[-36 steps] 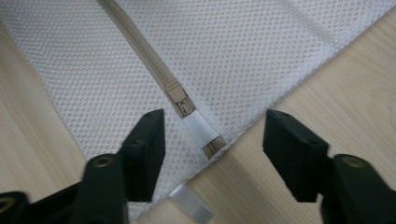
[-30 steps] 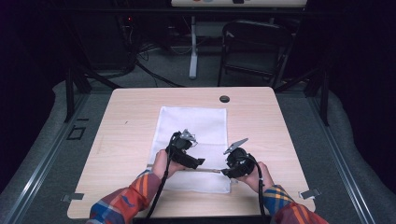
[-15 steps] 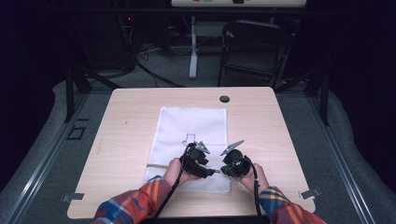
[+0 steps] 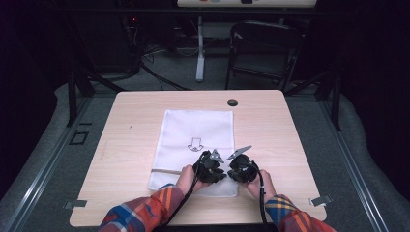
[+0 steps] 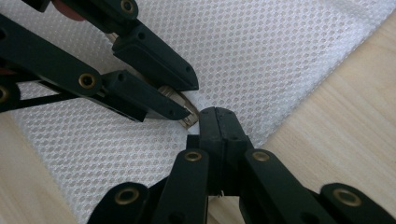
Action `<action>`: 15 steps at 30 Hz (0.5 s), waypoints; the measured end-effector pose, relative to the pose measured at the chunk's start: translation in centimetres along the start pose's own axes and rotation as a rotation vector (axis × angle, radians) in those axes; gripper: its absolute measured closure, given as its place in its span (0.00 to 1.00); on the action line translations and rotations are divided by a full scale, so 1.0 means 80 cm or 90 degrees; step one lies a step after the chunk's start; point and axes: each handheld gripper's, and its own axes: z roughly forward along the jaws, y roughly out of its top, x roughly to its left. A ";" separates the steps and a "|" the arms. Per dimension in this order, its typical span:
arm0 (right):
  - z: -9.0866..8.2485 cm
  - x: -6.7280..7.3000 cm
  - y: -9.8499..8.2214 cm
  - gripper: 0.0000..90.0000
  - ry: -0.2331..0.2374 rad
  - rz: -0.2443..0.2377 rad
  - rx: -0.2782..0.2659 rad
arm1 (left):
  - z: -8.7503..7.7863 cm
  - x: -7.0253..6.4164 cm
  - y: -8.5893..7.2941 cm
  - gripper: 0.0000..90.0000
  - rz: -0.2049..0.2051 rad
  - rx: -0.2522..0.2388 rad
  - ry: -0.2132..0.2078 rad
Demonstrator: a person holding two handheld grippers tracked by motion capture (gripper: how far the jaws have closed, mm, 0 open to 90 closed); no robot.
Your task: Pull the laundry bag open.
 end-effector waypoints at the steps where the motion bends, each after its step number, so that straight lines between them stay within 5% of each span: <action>1: 0.000 0.000 0.000 1.00 0.000 0.000 0.001 | 0.000 0.001 0.000 0.88 0.001 -0.001 -0.001; 15: 0.002 0.003 0.001 1.00 0.007 -0.019 -0.009 | 0.001 0.007 -0.006 0.90 0.004 -0.017 -0.013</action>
